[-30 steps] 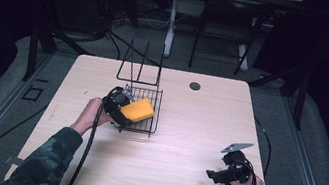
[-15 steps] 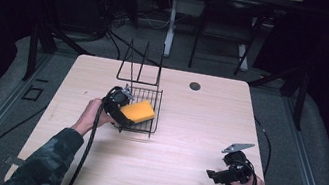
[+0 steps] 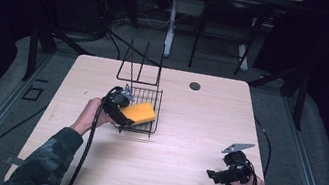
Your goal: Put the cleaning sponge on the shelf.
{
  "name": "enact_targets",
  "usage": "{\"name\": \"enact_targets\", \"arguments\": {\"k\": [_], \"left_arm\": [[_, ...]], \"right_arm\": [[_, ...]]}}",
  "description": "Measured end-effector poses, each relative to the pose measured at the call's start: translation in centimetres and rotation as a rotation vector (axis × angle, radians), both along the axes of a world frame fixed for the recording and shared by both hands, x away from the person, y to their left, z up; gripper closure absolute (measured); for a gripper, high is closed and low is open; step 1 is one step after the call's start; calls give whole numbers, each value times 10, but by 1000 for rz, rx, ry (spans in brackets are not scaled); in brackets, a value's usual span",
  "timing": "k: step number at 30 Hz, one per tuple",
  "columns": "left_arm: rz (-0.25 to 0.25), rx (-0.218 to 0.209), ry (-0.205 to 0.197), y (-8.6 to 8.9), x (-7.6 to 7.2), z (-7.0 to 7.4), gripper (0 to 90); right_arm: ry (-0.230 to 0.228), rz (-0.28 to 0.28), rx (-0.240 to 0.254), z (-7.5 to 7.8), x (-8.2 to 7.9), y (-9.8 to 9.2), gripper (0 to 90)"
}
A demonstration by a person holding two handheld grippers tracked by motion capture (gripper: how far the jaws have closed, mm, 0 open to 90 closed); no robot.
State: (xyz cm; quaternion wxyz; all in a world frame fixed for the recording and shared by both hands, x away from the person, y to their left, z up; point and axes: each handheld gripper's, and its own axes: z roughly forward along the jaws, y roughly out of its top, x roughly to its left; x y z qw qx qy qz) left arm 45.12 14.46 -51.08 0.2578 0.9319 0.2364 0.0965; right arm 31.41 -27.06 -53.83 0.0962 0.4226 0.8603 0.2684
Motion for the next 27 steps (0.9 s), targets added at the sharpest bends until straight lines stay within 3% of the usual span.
{"name": "enact_targets", "arguments": {"k": [3,8,14,18,23,27], "left_arm": [[-21,2,-3,0,1,-1,240],[-16,4,1,1,2,-1,223],[24,-32,-14,4,-1,4,130],[47,-31,-27,8,-4,10,79],[81,-41,-52,16,-11,16,54],[108,-74,-52,25,-16,18,50]], "right_arm": [[1,0,-2,0,0,0,133],[-3,-2,-1,-1,0,1,133],[3,2,-6,0,0,0,133],[-4,-7,-5,1,0,-1,133],[-8,-12,-1,2,-1,-2,132],[-8,-13,-4,2,-1,-1,132]]}}
